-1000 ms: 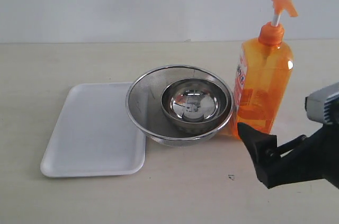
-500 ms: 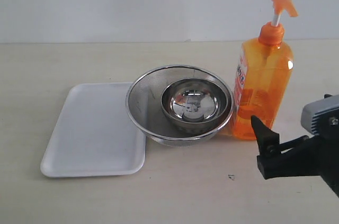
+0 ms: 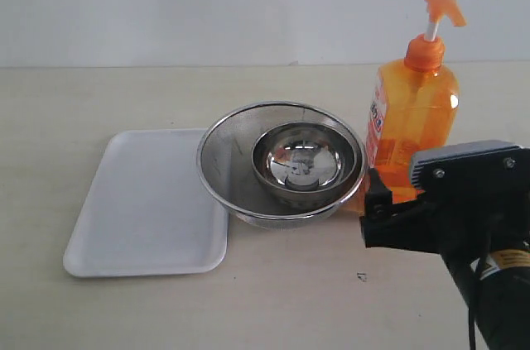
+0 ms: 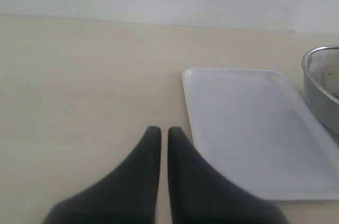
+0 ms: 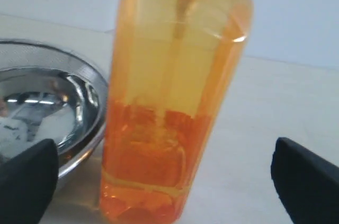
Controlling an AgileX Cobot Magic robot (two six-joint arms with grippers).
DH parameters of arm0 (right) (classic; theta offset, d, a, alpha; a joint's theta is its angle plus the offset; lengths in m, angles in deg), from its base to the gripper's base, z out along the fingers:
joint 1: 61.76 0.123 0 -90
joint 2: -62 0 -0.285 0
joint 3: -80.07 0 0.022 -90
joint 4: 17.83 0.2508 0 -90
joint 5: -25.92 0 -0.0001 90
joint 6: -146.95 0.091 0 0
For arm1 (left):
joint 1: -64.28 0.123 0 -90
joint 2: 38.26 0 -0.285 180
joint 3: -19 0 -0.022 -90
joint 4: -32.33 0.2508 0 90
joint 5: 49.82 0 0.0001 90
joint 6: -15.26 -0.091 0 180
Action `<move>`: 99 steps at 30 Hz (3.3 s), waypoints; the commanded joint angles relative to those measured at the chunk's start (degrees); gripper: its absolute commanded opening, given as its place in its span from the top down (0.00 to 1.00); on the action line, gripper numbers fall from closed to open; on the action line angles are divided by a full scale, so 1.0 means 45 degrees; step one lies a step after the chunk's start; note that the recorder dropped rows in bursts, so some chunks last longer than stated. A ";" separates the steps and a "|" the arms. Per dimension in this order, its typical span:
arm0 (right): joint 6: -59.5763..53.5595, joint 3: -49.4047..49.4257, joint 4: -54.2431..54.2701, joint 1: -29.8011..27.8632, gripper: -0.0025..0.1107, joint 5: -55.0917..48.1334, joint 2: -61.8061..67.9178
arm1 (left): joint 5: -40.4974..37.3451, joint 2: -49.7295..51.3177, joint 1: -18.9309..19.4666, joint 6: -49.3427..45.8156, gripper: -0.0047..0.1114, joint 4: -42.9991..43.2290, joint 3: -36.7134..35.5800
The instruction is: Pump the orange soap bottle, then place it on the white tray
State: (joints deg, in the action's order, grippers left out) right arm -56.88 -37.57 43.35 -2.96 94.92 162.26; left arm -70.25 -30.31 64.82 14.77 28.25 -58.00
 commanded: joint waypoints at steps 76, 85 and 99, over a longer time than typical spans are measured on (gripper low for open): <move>0.1277 -0.2944 -0.5401 -0.5333 0.06 -0.0158 0.2237 | 0.0199 -0.0035 -0.0104 0.0001 0.92 0.0014 -0.0047; 0.1277 -0.2944 -0.5342 -0.5333 0.55 -0.0535 0.2237 | 0.0199 -0.0035 -0.0104 0.0001 0.92 0.0014 -0.0047; 0.1374 -0.2944 -0.4055 -0.5333 0.93 -0.0621 0.2237 | 0.0199 -0.0035 -0.0104 0.0001 0.92 0.0014 -0.0047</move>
State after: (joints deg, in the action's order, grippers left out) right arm -50.30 -50.79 23.97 -26.43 93.19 172.34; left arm -70.25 -30.31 64.82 14.77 28.25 -58.00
